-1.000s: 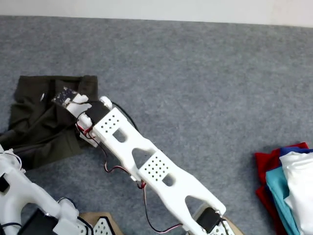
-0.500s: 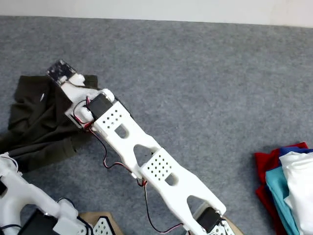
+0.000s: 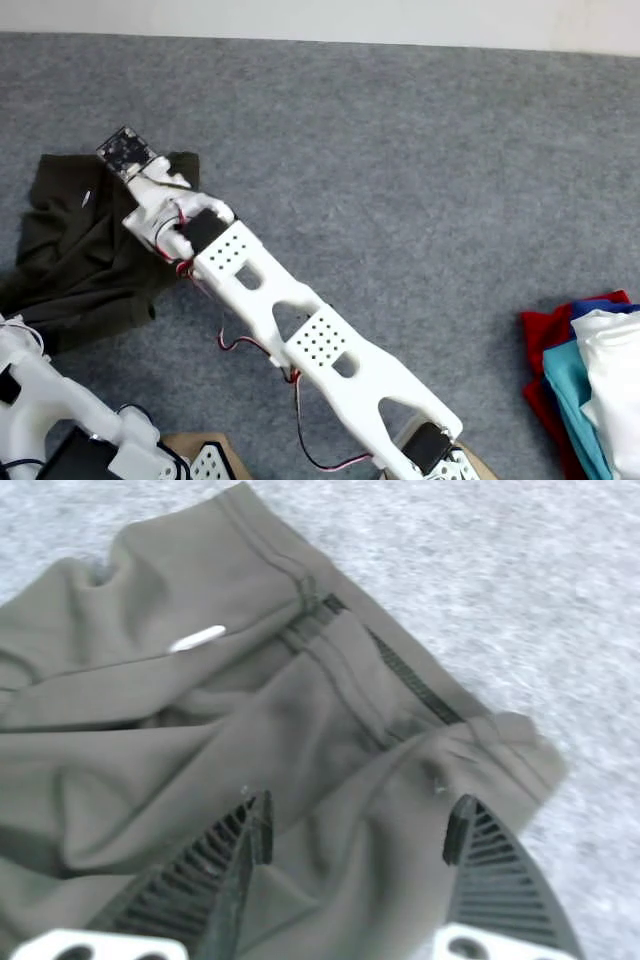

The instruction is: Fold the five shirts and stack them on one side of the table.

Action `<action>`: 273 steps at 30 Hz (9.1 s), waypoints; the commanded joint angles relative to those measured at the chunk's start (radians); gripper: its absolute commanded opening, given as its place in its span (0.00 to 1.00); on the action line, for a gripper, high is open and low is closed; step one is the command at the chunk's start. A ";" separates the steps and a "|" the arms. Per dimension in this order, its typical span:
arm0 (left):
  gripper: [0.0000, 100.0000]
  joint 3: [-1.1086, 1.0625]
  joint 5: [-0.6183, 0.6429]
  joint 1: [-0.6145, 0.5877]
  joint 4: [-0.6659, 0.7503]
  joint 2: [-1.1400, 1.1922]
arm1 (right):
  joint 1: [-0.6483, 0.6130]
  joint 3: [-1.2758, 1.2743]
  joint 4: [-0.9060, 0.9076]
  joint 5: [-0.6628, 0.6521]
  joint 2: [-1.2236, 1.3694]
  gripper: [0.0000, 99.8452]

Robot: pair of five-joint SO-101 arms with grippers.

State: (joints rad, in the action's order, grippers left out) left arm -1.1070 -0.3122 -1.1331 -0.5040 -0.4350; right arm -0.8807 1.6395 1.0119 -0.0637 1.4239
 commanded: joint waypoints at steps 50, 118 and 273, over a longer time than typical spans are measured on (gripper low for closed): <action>0.01 -0.018 0.006 0.031 0.020 -0.012 | 0.197 -0.104 0.343 -0.192 -0.077 0.01; 0.21 0.331 0.258 0.311 -0.311 -0.005 | 0.386 0.124 0.691 -0.176 -0.234 0.32; 0.01 1.026 0.641 0.716 -0.724 -0.174 | 0.808 -1.119 0.530 -0.169 -1.844 0.01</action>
State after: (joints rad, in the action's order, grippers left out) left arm 0.0698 0.3276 -0.4196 -1.4154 -0.6299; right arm -0.0629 0.6375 1.6487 -0.2417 -0.4388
